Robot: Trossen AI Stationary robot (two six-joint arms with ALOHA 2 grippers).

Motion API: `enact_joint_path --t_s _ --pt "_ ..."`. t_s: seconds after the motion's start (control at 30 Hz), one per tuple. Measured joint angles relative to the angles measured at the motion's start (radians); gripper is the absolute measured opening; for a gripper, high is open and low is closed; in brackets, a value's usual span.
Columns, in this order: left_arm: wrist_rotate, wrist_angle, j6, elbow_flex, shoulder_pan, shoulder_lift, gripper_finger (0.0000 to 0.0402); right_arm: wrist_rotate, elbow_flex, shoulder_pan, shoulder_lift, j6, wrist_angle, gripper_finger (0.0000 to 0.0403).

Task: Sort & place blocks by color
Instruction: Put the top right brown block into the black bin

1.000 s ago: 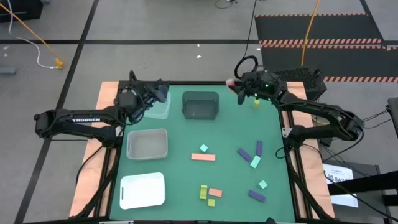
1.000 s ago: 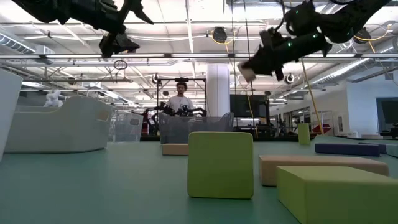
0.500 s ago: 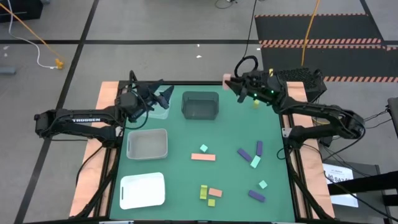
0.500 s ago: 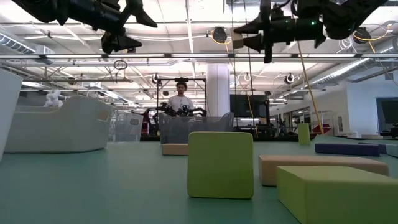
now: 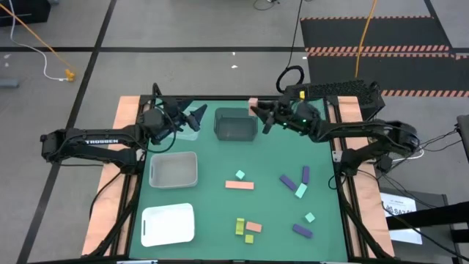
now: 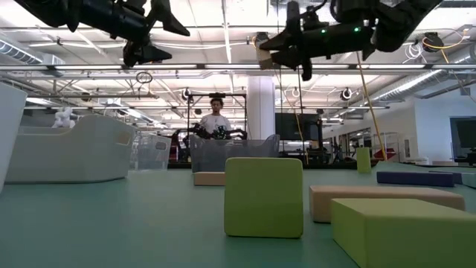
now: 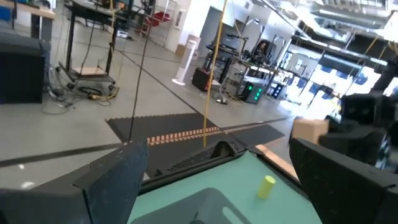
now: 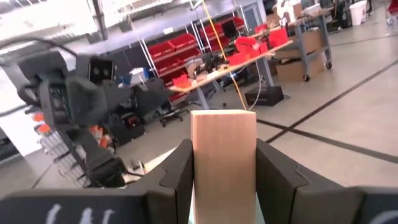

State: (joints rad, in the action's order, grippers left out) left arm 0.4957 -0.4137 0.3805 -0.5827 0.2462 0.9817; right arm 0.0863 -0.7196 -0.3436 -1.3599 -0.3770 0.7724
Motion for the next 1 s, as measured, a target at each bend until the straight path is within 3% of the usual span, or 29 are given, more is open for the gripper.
enact_joint_path --t_s 0.23,0.43,0.63,1.0 --pt "-0.002 0.000 0.167 0.000 -0.026 0.000 0.0390 0.026 -0.072 -0.003 -0.155 0.003 -0.055 0.0117" --pt "-0.002 0.005 0.169 0.000 -0.065 0.000 0.0390 0.068 -0.089 -0.003 -0.279 -0.028 -0.124 0.0117" --pt "-0.012 0.009 0.232 0.000 -0.128 0.000 0.0390 0.062 -0.090 -0.003 -0.319 -0.096 -0.136 0.0126" --pt "-0.032 0.029 0.225 0.000 -0.203 0.000 0.0390 0.067 -0.090 -0.003 -0.320 -0.077 -0.135 0.0233"
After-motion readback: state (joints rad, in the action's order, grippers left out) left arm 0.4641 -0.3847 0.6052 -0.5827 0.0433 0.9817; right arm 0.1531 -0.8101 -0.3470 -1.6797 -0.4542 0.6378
